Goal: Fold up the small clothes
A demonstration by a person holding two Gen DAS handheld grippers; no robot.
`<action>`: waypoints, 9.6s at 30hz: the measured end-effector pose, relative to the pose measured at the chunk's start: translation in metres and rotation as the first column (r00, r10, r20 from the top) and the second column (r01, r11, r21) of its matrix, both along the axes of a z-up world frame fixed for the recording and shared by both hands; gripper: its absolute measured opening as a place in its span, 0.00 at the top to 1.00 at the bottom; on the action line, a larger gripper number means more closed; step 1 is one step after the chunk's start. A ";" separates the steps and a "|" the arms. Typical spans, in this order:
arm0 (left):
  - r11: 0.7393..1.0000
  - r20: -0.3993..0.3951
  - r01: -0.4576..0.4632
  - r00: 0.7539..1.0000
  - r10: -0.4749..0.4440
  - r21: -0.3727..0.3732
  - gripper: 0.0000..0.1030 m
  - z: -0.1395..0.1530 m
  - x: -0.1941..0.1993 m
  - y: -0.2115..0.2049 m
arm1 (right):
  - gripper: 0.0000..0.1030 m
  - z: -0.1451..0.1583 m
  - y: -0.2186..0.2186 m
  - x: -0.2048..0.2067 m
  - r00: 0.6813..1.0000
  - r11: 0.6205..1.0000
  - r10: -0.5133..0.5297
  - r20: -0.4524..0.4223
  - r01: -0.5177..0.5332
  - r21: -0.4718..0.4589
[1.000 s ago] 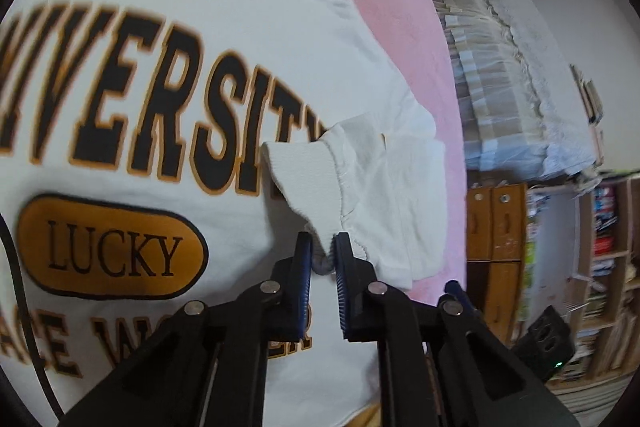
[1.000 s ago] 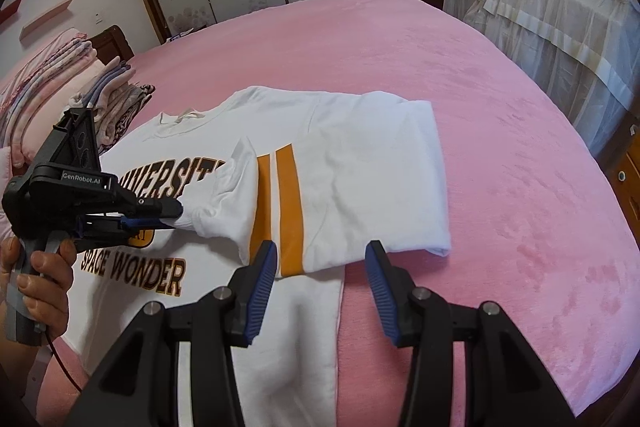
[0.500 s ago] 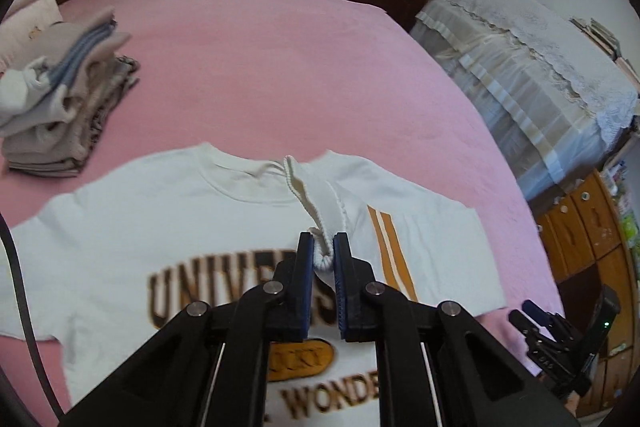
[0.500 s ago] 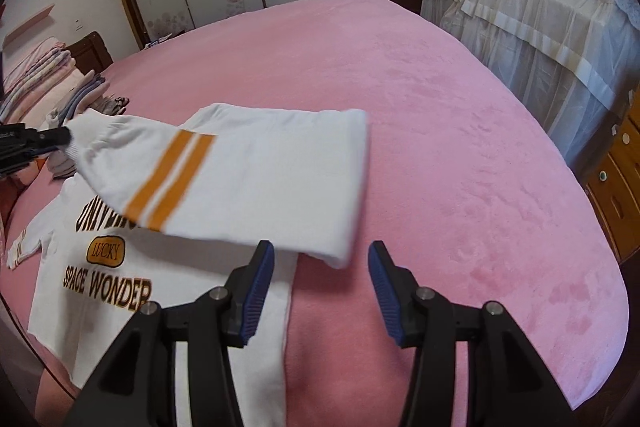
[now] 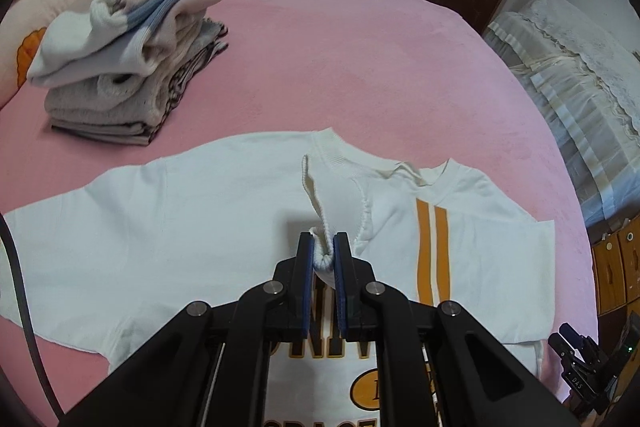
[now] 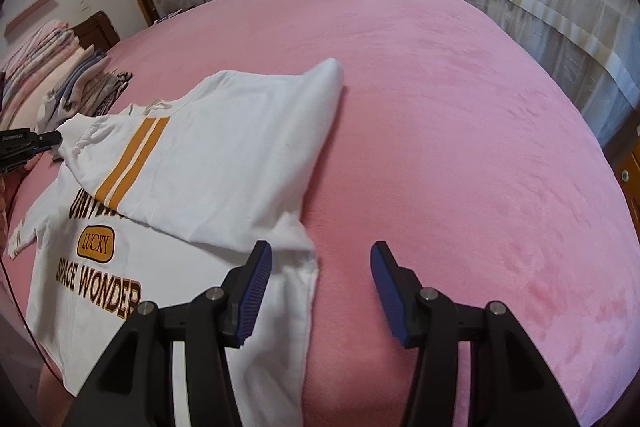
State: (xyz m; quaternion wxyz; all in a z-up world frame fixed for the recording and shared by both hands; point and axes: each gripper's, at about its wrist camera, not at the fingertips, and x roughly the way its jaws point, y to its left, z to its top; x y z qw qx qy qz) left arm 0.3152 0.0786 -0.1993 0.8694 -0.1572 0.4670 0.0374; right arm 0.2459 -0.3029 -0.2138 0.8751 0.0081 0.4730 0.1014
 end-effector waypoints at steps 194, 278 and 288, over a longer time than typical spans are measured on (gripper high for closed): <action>0.631 -0.321 -0.767 0.573 0.754 0.113 0.96 -0.063 -0.223 0.396 | 0.71 0.045 0.455 -0.033 0.907 0.898 0.422 -0.004 -0.419 -0.132; 0.982 -0.024 -0.173 0.984 0.175 0.074 0.24 -0.067 -0.202 0.156 | 0.66 -0.029 0.423 -0.066 0.637 0.501 0.770 -0.035 -0.637 -0.586; 0.988 -0.002 -0.152 0.988 0.152 0.021 0.24 -0.060 -0.192 0.158 | 0.93 0.030 0.397 -0.006 0.810 0.783 0.585 0.026 -0.557 -0.278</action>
